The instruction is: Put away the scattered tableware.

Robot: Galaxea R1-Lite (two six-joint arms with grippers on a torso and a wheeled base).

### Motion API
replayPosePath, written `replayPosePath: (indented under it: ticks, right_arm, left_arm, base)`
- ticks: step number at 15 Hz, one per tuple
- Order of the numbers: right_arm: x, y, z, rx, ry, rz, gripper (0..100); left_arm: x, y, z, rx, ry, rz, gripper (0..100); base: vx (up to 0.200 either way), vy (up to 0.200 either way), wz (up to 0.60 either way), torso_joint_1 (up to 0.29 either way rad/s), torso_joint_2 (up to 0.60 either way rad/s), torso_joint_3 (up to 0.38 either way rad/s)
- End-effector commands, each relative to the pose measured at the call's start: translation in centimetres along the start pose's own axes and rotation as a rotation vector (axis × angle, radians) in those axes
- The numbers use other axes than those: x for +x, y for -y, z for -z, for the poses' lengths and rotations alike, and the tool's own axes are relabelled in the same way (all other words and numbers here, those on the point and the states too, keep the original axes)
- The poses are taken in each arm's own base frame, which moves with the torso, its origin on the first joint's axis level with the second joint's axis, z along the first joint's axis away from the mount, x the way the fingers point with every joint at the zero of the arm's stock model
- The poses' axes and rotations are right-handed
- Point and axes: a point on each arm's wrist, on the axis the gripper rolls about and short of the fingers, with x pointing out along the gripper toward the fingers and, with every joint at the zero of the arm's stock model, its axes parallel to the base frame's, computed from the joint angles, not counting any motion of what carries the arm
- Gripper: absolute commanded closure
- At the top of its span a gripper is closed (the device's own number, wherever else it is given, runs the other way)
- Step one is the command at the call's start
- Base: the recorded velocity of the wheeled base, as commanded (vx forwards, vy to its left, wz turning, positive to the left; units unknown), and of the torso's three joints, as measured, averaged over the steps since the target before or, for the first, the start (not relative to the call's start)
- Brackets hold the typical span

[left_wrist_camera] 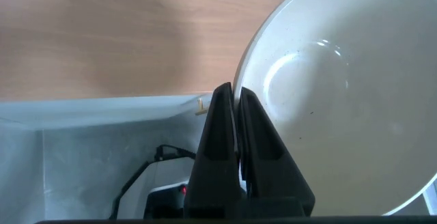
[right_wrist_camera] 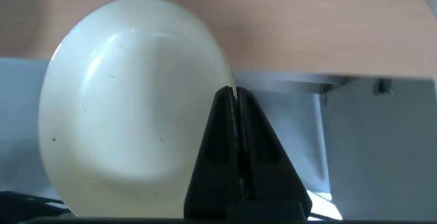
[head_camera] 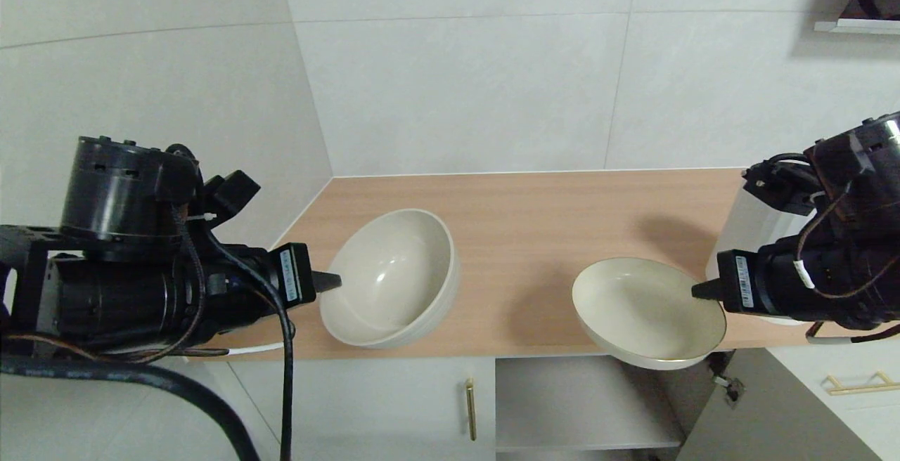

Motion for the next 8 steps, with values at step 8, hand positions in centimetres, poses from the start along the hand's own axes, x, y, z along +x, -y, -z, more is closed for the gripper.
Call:
replayPosePath:
  ticks: [8]
  right_arm:
    - [1.8,0.5,1.6,-0.05,-0.013,0.029,100]
  left_arm:
    - [1.8,-0.3,0.6,-0.005,-0.057,-0.028,100]
  base:
    - [-0.075,0.0,0.0,0.001,0.0,0.001]
